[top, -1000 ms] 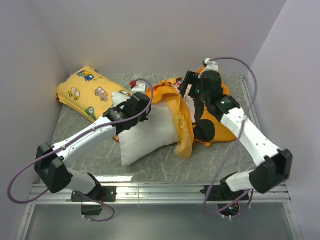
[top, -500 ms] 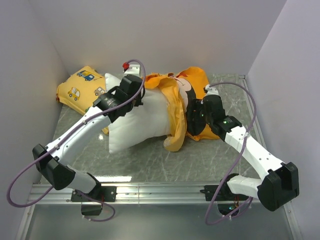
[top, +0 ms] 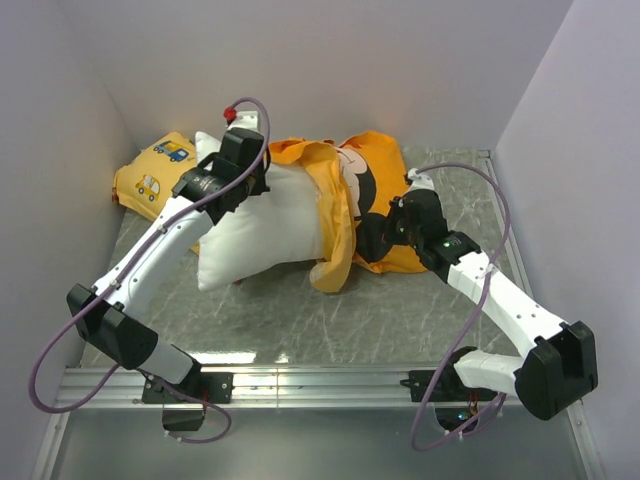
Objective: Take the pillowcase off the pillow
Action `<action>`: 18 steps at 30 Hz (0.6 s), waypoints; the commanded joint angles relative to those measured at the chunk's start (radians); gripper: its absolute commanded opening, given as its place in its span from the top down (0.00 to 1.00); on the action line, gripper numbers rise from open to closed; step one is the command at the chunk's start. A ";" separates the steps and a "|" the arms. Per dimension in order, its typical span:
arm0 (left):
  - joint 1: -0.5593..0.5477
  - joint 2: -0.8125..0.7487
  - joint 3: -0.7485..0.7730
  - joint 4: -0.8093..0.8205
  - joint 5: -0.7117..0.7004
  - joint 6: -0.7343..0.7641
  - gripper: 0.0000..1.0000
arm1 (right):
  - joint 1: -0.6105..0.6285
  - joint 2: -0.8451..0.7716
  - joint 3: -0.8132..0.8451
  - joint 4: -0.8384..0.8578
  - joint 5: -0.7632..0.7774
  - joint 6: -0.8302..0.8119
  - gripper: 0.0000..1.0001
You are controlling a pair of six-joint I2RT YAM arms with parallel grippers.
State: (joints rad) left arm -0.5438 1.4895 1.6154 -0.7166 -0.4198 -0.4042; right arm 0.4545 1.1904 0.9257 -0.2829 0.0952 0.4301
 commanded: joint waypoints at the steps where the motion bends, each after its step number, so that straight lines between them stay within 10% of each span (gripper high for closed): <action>1: 0.088 -0.072 0.086 0.112 0.009 -0.001 1.00 | -0.087 -0.002 0.028 -0.038 0.103 0.028 1.00; 5: 0.160 -0.101 0.064 0.137 0.107 -0.024 0.99 | -0.186 -0.046 0.002 0.000 -0.047 0.033 0.99; 12: 0.160 -0.100 0.021 0.147 0.147 -0.027 1.00 | 0.085 -0.055 0.021 0.057 0.023 -0.033 0.52; 18: 0.160 -0.095 0.037 0.140 0.147 -0.024 1.00 | 0.168 0.049 0.047 0.071 0.046 -0.039 0.41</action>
State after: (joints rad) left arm -0.3923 1.4651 1.6085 -0.7235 -0.2466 -0.4133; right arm 0.6094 1.1919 0.9264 -0.2436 0.0929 0.4103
